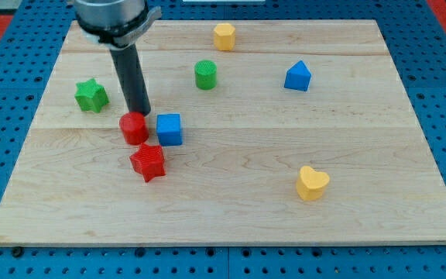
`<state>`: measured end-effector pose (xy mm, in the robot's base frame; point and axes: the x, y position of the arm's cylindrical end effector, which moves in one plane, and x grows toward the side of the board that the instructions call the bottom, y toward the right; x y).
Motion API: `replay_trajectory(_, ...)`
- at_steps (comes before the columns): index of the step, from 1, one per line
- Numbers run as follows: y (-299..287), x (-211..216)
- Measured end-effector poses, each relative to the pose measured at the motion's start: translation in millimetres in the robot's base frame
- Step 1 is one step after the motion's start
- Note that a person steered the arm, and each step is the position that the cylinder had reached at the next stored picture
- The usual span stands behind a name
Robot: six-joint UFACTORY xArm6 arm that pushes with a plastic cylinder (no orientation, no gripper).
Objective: Push the red circle and red star slightly to the right
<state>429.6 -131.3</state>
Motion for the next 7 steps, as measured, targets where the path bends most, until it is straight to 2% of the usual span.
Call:
replay_trajectory(1, 0.0, 45.3)
replay_trajectory(2, -21.8, 42.0)
replay_trajectory(3, -77.1, 44.7)
replay_trajectory(4, -86.8, 86.2)
replay_trajectory(5, -73.4, 99.9)
replay_trajectory(7, -45.7, 93.9)
